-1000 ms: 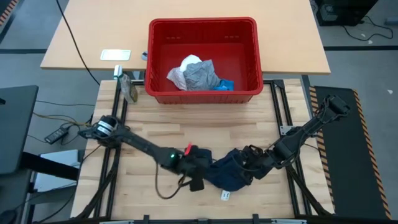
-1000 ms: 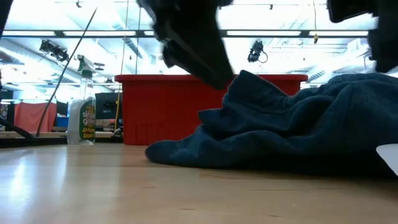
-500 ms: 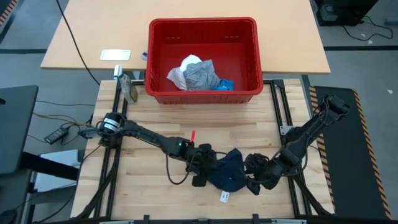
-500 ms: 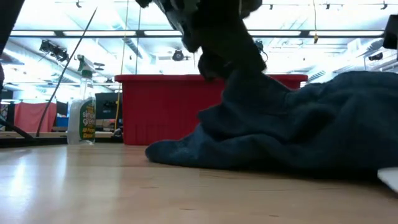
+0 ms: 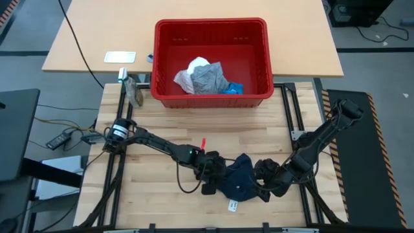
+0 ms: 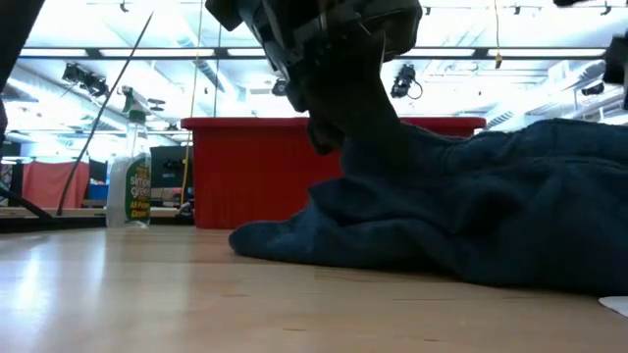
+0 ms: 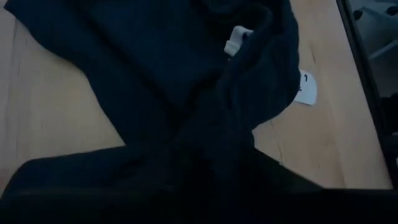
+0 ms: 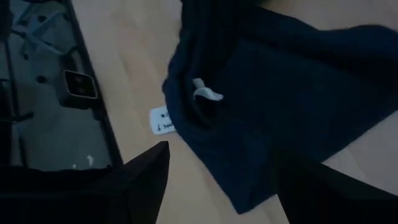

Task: Fold laundry
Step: Fold the dark blue shorts

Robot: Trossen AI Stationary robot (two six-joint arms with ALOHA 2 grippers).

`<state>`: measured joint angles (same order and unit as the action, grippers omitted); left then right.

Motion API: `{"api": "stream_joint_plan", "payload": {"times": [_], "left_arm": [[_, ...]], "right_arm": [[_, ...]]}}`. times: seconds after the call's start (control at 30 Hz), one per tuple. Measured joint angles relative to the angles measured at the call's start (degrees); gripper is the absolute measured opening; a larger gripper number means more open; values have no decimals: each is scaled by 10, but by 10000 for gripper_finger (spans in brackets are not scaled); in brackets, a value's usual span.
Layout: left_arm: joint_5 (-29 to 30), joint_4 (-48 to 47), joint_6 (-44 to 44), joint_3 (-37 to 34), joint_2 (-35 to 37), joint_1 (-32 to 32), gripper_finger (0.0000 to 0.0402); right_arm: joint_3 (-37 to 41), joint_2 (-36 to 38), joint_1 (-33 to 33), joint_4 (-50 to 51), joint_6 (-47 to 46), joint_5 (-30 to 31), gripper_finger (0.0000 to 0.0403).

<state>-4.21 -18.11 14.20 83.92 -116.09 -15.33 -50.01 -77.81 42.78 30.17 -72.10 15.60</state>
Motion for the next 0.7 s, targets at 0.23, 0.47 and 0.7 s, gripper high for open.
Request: {"api": "stream_joint_plan", "payload": {"times": [0.23,0.47,0.7], "left_arm": [[-16,-9,64,0,0,-2,15],[0,-55,107,0,17,-7,14],[44,-119,107,1,44,-5,13]], "right_arm": [[33,-77,-3,-108,3,-40,275],[33,-128,-23,-151,-19,-92,264],[33,-123,-24,-163,-31,-68,247]]}}
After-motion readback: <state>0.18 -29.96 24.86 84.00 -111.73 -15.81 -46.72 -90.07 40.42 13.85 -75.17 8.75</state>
